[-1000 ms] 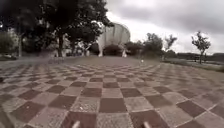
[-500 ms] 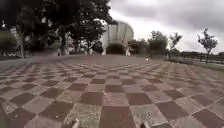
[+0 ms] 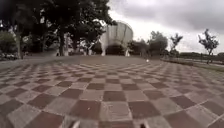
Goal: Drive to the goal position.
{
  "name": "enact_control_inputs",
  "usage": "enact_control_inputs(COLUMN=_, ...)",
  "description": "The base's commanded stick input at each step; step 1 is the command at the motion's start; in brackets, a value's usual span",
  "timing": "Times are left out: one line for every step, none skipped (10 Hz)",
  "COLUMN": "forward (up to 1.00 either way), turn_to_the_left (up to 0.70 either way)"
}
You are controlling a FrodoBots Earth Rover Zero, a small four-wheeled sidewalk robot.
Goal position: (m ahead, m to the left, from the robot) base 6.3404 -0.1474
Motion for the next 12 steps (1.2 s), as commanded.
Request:
enact_control_inputs(forward=0.50, turn_to_the_left=0.00)
enact_control_inputs(forward=0.50, turn_to_the_left=0.25)
enact_control_inputs(forward=0.50, turn_to_the_left=0.50)
enact_control_inputs(forward=0.50, turn_to_the_left=0.50)
enact_control_inputs(forward=0.50, turn_to_the_left=0.50)
enact_control_inputs(forward=0.50, turn_to_the_left=0.38)
enact_control_inputs(forward=0.50, turn_to_the_left=0.00)
enact_control_inputs(forward=0.50, turn_to_the_left=0.00)
enact_control_inputs(forward=0.50, turn_to_the_left=0.00)
enact_control_inputs(forward=0.50, turn_to_the_left=0.00)
enact_control_inputs(forward=0.50, turn_to_the_left=0.00)
enact_control_inputs(forward=0.50, turn_to_the_left=0.04)
